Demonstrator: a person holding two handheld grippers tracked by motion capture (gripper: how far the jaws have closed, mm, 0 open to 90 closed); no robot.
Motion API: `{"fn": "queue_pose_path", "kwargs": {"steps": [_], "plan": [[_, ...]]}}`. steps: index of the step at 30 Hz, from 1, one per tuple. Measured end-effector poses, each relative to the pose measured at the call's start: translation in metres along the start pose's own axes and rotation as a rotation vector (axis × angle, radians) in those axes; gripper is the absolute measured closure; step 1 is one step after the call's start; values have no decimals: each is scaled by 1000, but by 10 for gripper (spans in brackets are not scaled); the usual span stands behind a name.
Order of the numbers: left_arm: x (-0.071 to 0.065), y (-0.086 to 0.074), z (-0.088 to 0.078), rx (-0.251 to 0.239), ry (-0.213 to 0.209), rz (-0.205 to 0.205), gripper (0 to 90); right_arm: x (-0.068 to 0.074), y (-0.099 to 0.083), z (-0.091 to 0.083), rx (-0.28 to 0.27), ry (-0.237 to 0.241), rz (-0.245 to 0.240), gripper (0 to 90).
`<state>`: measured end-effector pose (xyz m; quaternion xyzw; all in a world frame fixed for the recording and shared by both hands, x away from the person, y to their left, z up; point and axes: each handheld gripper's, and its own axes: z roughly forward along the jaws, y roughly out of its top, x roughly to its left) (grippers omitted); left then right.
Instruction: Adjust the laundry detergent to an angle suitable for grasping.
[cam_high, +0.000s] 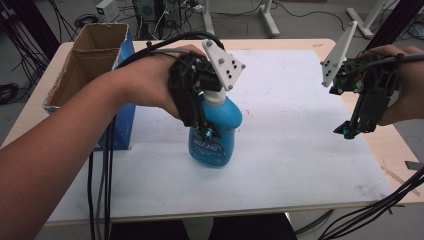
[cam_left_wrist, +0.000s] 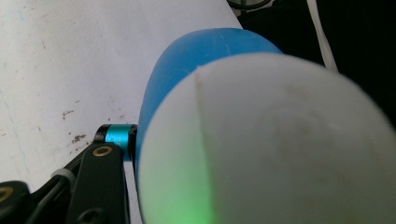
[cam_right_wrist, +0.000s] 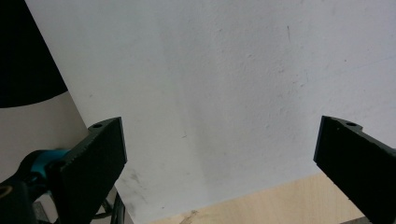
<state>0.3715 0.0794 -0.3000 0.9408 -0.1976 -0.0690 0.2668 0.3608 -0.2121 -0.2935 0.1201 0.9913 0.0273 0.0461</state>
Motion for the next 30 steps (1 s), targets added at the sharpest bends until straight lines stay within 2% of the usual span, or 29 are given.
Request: {"fn": "queue_pose_path", "kwargs": {"steps": [6, 12, 19, 30], "plan": [[0, -10, 4, -12, 21, 13, 413, 0, 2, 3, 1, 4, -4, 14], [-3, -17, 4, -31, -1, -2, 412, 0, 4, 6, 4, 10, -1, 14], [-7, -25, 4, -36, 13, -2, 411, -1, 7, 6, 1, 9, -7, 14], [-10, -30, 6, -39, 6, -3, 407, 0, 9, 7, -1, 12, -11, 14]]}}
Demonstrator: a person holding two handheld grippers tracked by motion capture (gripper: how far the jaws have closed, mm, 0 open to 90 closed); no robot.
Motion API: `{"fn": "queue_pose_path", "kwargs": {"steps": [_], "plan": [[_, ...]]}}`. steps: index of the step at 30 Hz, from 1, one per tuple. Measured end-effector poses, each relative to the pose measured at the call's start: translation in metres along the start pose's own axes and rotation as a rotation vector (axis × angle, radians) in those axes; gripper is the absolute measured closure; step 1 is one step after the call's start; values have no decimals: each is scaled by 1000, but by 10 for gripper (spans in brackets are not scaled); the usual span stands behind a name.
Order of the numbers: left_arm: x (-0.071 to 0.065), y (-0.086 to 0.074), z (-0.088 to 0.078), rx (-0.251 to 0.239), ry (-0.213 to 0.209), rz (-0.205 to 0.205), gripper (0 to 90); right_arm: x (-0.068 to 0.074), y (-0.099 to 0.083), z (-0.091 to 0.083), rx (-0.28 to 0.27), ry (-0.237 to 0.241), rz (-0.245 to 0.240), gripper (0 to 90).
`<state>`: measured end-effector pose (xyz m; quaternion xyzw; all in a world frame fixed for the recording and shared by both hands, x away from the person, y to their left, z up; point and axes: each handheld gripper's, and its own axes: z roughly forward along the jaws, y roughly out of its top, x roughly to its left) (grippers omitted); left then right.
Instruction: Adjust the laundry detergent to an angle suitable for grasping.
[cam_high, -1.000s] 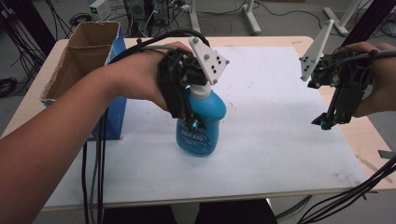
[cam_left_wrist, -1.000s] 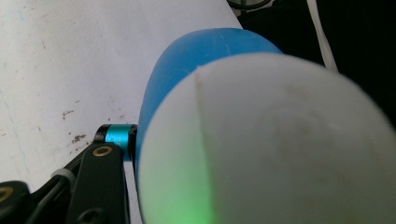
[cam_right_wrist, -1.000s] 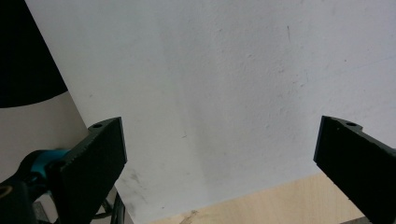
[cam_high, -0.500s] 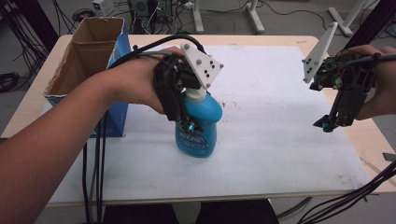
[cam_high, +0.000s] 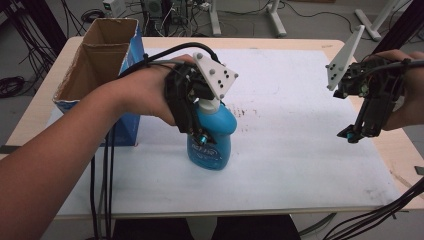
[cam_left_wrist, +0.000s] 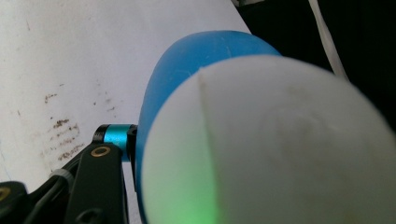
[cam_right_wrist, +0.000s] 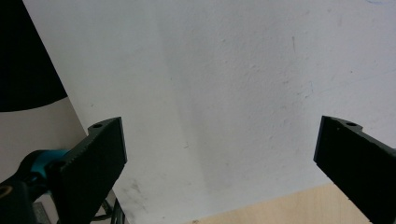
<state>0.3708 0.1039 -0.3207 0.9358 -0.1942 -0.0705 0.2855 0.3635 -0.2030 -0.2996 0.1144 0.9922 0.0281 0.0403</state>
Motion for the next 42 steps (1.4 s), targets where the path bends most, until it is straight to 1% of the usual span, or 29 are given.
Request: {"fn": "queue_pose_path", "kwargs": {"steps": [1, 3, 6, 8, 9, 10, 12, 13, 14, 16, 17, 20, 21, 22, 23, 24, 26, 27, 29, 31, 32, 33, 34, 35, 37, 39, 41, 42], "plan": [[-1, -1, 0, -5, 2, -4, 407, 0, 0, 0, 2, -1, 2, 14], [-1, -1, 0, -2, 3, 7, 406, 0, 0, 0, 0, 0, 2, 14], [-2, 0, 0, 6, 4, 12, 405, 0, 1, 0, 3, 0, 5, 14], [-3, 1, 0, 9, 5, 7, 403, 0, 1, 1, 0, 0, -4, 14], [-3, 2, 0, 12, 7, 16, 400, 0, 1, 0, 2, 0, 1, 14], [-3, 2, 0, 10, 7, 13, 386, 0, 2, 0, 2, -1, -5, 14], [-3, 2, -1, 1, 10, 20, 369, 0, 2, 0, 2, -1, -5, 14], [-4, 4, -6, -29, 25, 18, 347, 0, 2, 0, 0, -2, -2, 14], [-4, 4, -6, -29, 25, 18, 347, 0, 2, 0, 0, -2, -2, 14], [-5, 4, -8, -14, 28, 11, 345, 0, 2, 0, -4, -1, -4, 14], [-5, 3, -9, -6, 28, -1, 335, 0, 2, 0, -5, -2, -2, 14], [-6, 3, -10, -1, 28, -7, 320, 0, 2, 0, -6, -3, -1, 14], [-6, 2, -10, -4, 33, -10, 301, 0, 2, 0, -5, -3, -7, 14], [-7, 2, -11, 1, 35, -22, 301, 0, 2, 0, -5, -3, -7, 14], [-7, 2, -11, 1, 35, -22, 293, 0, 2, 0, -5, -3, -7, 14], [-7, 3, -14, 12, 38, -26, 292, 1, 3, 0, -1, -2, -3, 14], [-7, 3, -15, 12, 33, -30, 292, 1, 3, 0, -5, -2, -3, 14], [-7, 3, -16, 16, 41, -30, 286, 1, 3, 0, -6, -2, -7, 14], [-8, 4, -18, 21, 36, -43, 260, 1, 4, 0, -4, -1, -9, 14], [-9, 5, -19, 36, 38, -49, 253, 0, 4, 0, -8, -1, -10, 14], [-9, 5, -20, 45, 37, -53, 235, 0, 5, -1, -6, 0, -12, 14], [-9, 5, -20, 45, 37, -53, 233, 0, 5, -1, -6, 0, -12, 14], [-10, 6, -23, 67, 35, -58, 220, 0, 6, -1, -12, -2, -20, 14], [-10, 6, -25, 76, 39, -63, 212, 0, 6, -2, -8, -2, -13, 14], [-10, 7, -30, 92, 36, -71, 211, 0, 6, -3, -9, -1, -13, 14], [-11, 7, -33, 113, 40, -82, 197, -1, 7, -3, -14, -4, -26, 14], [-11, 8, -37, 137, 40, -92, 187, 0, 8, -3, -7, -1, -12, 14], [-12, 7, -38, 147, 42, -96, 179, 0, 8, -3, -10, -2, -20, 14]]}}
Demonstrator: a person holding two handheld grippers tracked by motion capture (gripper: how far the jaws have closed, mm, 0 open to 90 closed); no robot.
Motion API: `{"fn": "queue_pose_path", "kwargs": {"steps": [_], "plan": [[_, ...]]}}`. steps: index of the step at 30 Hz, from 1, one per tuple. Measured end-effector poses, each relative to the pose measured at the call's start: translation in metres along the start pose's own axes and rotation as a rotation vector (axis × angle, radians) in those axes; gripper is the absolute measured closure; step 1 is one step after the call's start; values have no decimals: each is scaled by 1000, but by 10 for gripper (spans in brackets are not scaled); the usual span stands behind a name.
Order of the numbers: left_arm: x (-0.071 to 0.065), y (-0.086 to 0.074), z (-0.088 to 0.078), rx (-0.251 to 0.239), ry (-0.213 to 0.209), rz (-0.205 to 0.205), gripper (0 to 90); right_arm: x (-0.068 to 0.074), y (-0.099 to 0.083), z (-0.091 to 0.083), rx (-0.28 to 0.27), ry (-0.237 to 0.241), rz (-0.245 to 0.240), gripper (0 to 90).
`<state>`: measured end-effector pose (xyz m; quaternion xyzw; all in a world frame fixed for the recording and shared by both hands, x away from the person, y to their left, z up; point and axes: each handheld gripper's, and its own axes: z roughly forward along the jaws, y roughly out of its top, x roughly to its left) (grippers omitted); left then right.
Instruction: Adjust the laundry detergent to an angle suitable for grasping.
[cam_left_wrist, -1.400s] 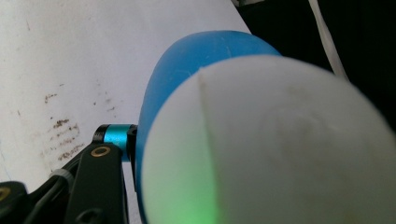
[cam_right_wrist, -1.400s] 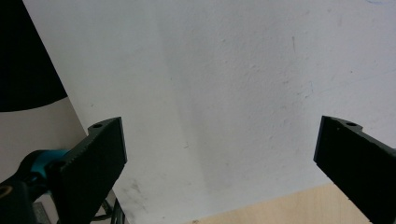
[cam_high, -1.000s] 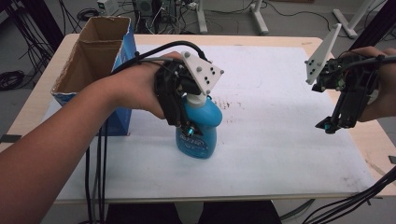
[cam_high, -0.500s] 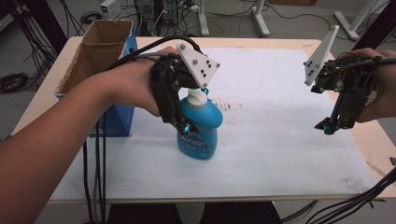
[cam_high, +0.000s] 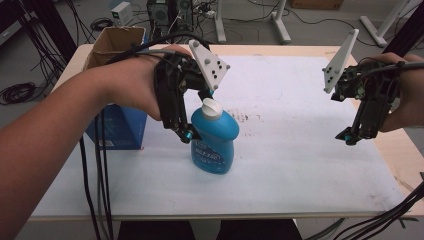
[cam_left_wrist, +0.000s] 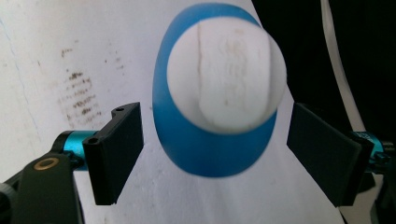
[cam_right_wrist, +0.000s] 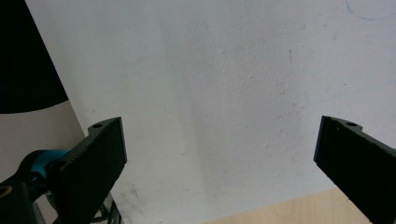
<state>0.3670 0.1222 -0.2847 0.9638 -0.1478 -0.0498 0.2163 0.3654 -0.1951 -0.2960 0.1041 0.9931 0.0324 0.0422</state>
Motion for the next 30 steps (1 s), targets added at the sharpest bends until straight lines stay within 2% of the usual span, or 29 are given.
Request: {"fn": "queue_pose_path", "kwargs": {"steps": [3, 4, 5, 12, 15, 18, 25, 30], "plan": [[-1, -1, -4, 34, 2, -14, 175, 0, 2, 0, 3, 2, -2, 14], [-1, -2, -5, 47, -3, -22, 174, -1, 2, 1, -1, 1, -16, 14], [0, -3, -8, 76, 2, -32, 166, -1, 3, 0, 1, 1, -6, 14], [1, -5, -17, 134, 20, -64, 110, -1, 7, 0, 4, 4, -15, 14], [2, -6, -22, 165, 17, -93, 101, -1, 8, -1, 4, 5, -14, 14], [4, -7, -28, 203, 36, -117, 64, -2, 10, -2, 5, 6, -17, 14], [6, -7, -41, 235, 49, -155, 45, -5, 14, -4, 3, 5, -25, 14], [8, -7, -45, 256, 38, -182, 45, -8, 17, -7, 1, 9, -37, 14]]}}
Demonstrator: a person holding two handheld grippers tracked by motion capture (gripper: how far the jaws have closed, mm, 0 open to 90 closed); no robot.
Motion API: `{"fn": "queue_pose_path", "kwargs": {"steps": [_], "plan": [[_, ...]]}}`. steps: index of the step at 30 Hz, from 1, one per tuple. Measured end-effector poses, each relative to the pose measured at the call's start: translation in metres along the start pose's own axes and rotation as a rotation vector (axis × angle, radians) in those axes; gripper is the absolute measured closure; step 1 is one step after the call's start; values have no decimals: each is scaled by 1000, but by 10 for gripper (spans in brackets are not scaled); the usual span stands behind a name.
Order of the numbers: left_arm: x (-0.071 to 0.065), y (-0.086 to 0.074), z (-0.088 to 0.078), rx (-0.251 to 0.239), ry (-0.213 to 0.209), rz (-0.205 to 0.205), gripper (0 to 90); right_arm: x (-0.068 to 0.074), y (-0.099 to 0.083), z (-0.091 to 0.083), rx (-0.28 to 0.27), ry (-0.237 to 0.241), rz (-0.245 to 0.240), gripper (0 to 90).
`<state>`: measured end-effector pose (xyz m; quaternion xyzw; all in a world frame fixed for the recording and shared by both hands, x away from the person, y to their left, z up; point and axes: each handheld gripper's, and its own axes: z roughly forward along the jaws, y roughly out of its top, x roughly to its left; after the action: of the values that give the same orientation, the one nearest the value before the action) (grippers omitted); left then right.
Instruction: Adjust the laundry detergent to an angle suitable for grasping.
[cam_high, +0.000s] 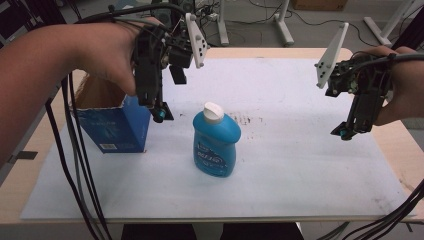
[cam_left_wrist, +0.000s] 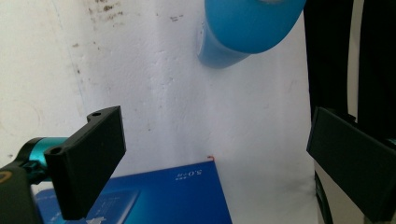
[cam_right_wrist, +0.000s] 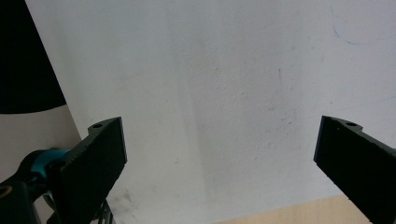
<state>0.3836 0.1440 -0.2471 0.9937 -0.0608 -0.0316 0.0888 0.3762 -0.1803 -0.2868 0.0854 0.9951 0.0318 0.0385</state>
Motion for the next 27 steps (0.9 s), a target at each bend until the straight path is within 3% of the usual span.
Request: {"fn": "queue_pose_path", "kwargs": {"steps": [12, 17, 20, 27], "plan": [[17, -4, -11, 54, -9, -85, 16, -9, 16, -7, 4, 18, -35, 14], [24, -3, -6, 67, -16, -96, 16, -13, 24, -7, 1, 26, -52, 14], [26, -3, -4, 75, -12, -79, 17, -15, 29, -6, 5, 34, -56, 14], [29, -2, -1, 97, -10, -107, 17, -21, 42, -2, 19, 45, -71, 14]]}}
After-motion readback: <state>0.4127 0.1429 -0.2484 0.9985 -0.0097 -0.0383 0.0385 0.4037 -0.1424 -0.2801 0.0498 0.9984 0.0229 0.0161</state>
